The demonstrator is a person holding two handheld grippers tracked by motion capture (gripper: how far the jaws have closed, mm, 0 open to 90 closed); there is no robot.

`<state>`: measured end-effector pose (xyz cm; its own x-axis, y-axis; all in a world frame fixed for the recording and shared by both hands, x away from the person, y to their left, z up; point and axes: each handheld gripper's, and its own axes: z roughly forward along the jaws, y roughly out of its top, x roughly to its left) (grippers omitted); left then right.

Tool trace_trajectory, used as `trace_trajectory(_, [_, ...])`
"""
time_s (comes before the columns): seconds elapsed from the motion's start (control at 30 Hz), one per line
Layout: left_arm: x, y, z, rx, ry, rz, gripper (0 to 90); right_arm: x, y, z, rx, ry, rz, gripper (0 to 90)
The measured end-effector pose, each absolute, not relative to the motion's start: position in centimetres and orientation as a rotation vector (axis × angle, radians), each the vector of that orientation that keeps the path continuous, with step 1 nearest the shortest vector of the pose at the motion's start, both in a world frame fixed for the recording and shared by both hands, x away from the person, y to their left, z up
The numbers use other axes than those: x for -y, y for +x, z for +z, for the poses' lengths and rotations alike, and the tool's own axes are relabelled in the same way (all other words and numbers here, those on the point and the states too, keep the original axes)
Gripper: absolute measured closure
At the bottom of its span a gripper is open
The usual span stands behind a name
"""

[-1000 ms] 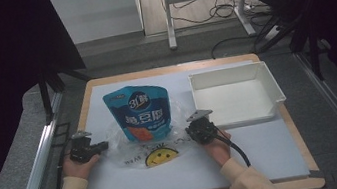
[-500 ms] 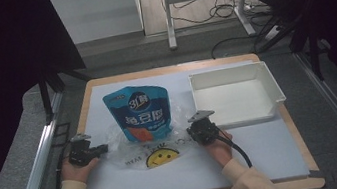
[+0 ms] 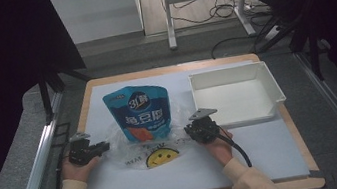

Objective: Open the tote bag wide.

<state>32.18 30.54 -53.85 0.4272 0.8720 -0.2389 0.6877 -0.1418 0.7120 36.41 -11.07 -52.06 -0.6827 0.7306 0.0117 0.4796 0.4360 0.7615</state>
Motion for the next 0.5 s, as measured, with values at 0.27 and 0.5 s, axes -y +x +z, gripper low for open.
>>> trace_trajectory(0.27, [-30.9, 31.7, -51.2, -1.258, 1.801, 0.360, 55.7, 11.0, 35.5, -49.5, -2.319, 0.969, 1.210, 58.1])
trace_trajectory(0.5, [-30.5, 31.6, -48.2, -1.173, 1.756, 0.395, 63.2, 11.1, 34.8, -47.4, -2.299, 0.922, 1.333, 59.0])
